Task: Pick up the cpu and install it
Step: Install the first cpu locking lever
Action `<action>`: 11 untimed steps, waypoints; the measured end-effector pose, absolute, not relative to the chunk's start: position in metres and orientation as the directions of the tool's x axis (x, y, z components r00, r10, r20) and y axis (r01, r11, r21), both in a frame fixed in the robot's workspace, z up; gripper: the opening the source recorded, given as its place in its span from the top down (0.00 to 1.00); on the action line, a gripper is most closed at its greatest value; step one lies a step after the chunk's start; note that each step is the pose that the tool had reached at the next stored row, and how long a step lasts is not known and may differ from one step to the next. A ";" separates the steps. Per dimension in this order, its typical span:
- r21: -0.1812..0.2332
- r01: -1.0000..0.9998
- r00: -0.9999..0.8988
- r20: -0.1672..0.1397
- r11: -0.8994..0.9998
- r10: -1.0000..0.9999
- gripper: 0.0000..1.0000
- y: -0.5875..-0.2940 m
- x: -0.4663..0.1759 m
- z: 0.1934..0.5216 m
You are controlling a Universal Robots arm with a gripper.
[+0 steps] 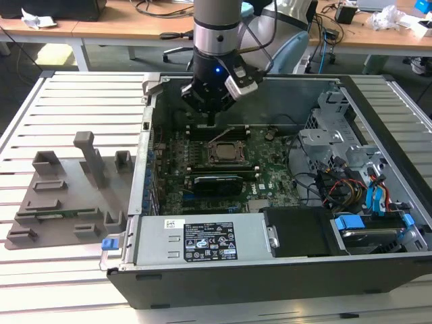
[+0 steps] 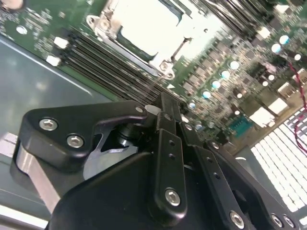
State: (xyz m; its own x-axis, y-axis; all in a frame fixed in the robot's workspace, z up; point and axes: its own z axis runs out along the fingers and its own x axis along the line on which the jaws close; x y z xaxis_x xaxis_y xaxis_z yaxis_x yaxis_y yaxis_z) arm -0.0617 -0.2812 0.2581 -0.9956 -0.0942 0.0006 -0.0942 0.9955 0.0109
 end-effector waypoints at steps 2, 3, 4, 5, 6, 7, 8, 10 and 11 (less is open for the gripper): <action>0.011 -0.094 -0.996 0.002 0.995 -0.094 0.89 -0.281 -0.055 0.258; 0.011 -0.094 -0.996 0.003 0.995 -0.094 0.89 -0.281 -0.053 0.258; 0.011 -0.094 -0.996 0.003 0.995 -0.094 0.89 -0.281 -0.050 0.258; 0.011 -0.094 -0.996 0.004 0.995 -0.094 0.89 -0.281 -0.048 0.258; 0.011 -0.094 -0.996 0.005 0.995 -0.094 0.89 -0.281 -0.043 0.258; 0.011 -0.094 -0.996 0.006 0.995 -0.094 0.89 -0.281 -0.039 0.258; 0.011 -0.094 -0.996 0.006 0.995 -0.094 0.89 -0.281 -0.038 0.258; 0.011 -0.094 -0.996 0.007 0.995 -0.094 0.89 -0.281 -0.033 0.258; 0.011 -0.094 -0.996 0.007 0.995 -0.094 0.89 -0.281 -0.031 0.258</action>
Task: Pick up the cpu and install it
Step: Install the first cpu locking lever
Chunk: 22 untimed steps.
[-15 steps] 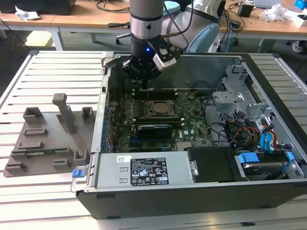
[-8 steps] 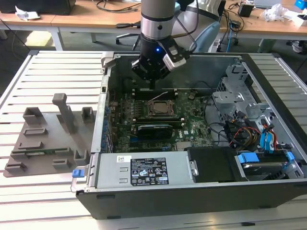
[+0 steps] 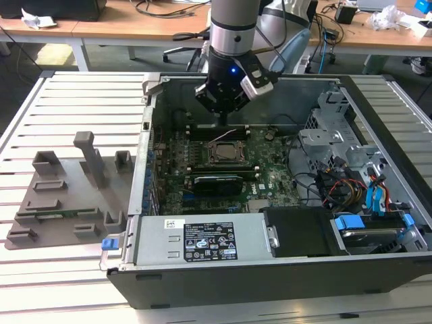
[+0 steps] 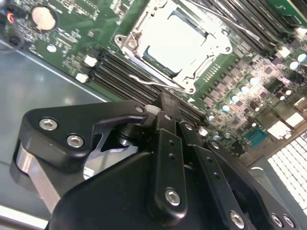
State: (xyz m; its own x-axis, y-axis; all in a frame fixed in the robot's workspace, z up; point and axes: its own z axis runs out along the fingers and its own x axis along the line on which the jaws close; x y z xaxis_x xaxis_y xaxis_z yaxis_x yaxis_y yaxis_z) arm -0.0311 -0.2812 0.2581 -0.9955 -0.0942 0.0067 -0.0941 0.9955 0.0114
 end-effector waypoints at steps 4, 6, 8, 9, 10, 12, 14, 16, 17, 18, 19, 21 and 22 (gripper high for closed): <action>0.012 -0.094 -0.996 0.007 0.995 -0.094 0.89 -0.281 -0.024 0.258; 0.012 -0.094 -0.996 0.007 0.995 -0.094 0.89 -0.281 -0.019 0.258; 0.012 -0.094 -0.996 0.007 0.995 -0.094 0.89 -0.281 -0.015 0.258; 0.012 -0.094 -0.996 0.007 0.995 -0.094 0.89 -0.281 -0.014 0.258; 0.012 -0.094 -0.996 0.007 0.995 -0.094 0.89 -0.281 -0.013 0.258; 0.012 -0.094 -0.996 0.007 0.995 -0.094 0.89 -0.281 -0.010 0.258; 0.012 -0.094 -0.996 0.007 0.995 -0.094 0.89 -0.281 -0.006 0.258; 0.012 -0.094 -0.996 0.008 0.995 -0.094 0.89 -0.281 -0.002 0.258; 0.012 -0.094 -0.996 0.008 0.995 -0.094 0.89 -0.281 0.000 0.258; 0.012 -0.094 -0.996 0.008 0.995 -0.094 0.89 -0.281 0.001 0.258; 0.012 -0.094 -0.996 0.008 0.995 -0.094 0.89 -0.281 0.002 0.258; 0.012 -0.094 -0.996 0.008 0.995 -0.094 0.89 -0.281 0.003 0.258; 0.012 -0.094 -0.996 0.008 0.996 -0.094 0.89 -0.281 0.003 0.258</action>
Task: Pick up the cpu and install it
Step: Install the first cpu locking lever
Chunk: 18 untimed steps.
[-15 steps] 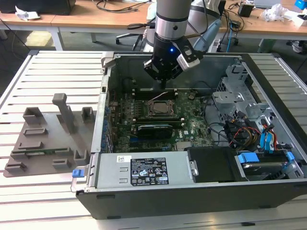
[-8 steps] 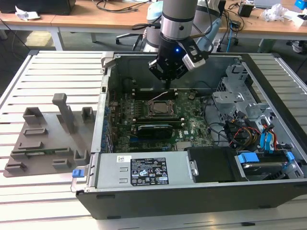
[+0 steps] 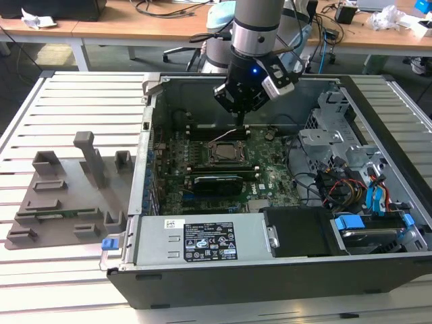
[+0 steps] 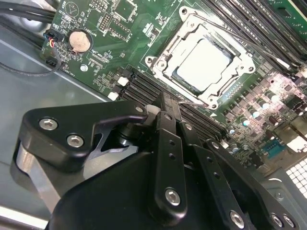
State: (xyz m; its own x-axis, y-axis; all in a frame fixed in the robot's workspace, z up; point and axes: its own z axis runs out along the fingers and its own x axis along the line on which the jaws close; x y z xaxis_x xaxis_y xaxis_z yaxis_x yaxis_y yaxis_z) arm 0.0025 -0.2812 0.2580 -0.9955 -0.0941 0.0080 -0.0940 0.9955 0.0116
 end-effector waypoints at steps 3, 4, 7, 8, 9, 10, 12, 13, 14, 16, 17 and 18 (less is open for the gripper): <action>0.017 -0.094 -0.996 0.007 0.995 -0.094 0.89 -0.281 -0.006 0.258; 0.020 -0.094 -0.996 0.007 0.995 -0.094 0.89 -0.282 -0.010 0.258; 0.029 -0.094 -0.996 0.005 0.995 -0.094 0.89 -0.282 -0.021 0.258; 0.032 -0.094 -0.996 0.005 0.995 -0.094 0.89 -0.282 -0.026 0.257; 0.034 -0.094 -0.996 0.005 0.995 -0.094 0.89 -0.282 -0.029 0.257; 0.037 -0.094 -0.996 0.005 0.995 -0.094 0.89 -0.282 -0.034 0.257; 0.042 -0.094 -0.996 0.004 0.995 -0.094 0.89 -0.282 -0.037 0.256; 0.042 -0.094 -0.996 0.004 0.995 -0.094 0.89 -0.282 -0.038 0.256; 0.042 -0.094 -0.996 0.004 0.995 -0.094 0.89 -0.282 -0.038 0.256; 0.042 -0.094 -0.996 0.004 0.995 -0.094 0.89 -0.282 -0.038 0.256; 0.042 -0.094 -0.996 0.004 0.995 -0.094 0.89 -0.282 -0.038 0.256; 0.043 -0.094 -0.996 0.004 0.995 -0.095 0.89 -0.282 -0.038 0.256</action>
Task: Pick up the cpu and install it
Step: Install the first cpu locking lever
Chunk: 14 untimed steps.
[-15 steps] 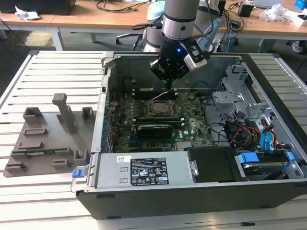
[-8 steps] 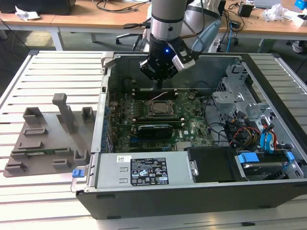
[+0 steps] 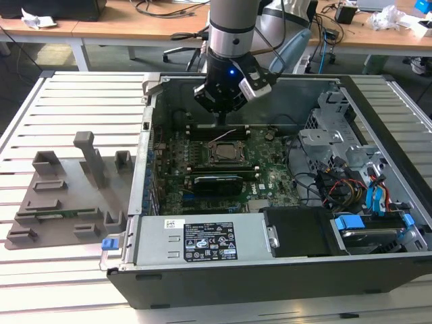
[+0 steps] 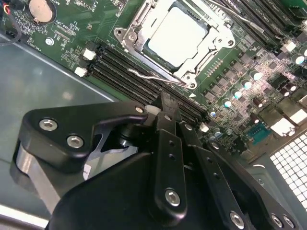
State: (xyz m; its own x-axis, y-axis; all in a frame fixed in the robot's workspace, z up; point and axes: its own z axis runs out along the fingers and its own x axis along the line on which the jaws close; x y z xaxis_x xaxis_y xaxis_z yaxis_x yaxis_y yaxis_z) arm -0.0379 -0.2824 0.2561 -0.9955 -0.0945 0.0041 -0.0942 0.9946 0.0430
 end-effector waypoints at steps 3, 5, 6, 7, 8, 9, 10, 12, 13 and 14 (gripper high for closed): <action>0.044 -0.094 -0.996 0.004 0.995 -0.095 0.89 -0.282 -0.041 0.253; 0.044 -0.094 -0.996 0.004 0.995 -0.094 0.89 -0.282 -0.043 0.248; 0.044 -0.094 -0.996 0.004 0.995 -0.094 0.89 -0.282 -0.044 0.247; 0.044 -0.094 -0.996 0.004 0.995 -0.095 0.89 -0.282 -0.044 0.246; 0.044 -0.094 -0.996 0.004 0.995 -0.095 0.89 -0.282 -0.044 0.243; 0.044 -0.094 -0.996 0.004 0.995 -0.095 0.89 -0.282 -0.044 0.242; 0.044 -0.094 -0.996 0.004 0.995 -0.095 0.89 -0.282 -0.044 0.241; 0.044 -0.094 -0.996 0.004 0.995 -0.095 0.89 -0.282 -0.044 0.238; 0.044 -0.094 -0.996 0.004 0.995 -0.095 0.89 -0.282 -0.044 0.236; 0.044 -0.094 -0.996 0.004 0.995 -0.095 0.89 -0.282 -0.044 0.235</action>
State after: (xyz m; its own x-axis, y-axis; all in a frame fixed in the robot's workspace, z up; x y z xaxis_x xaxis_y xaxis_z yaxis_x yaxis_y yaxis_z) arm -0.0442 -0.2823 0.2351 -0.9955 -0.0946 0.0039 -0.0944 0.9946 0.0441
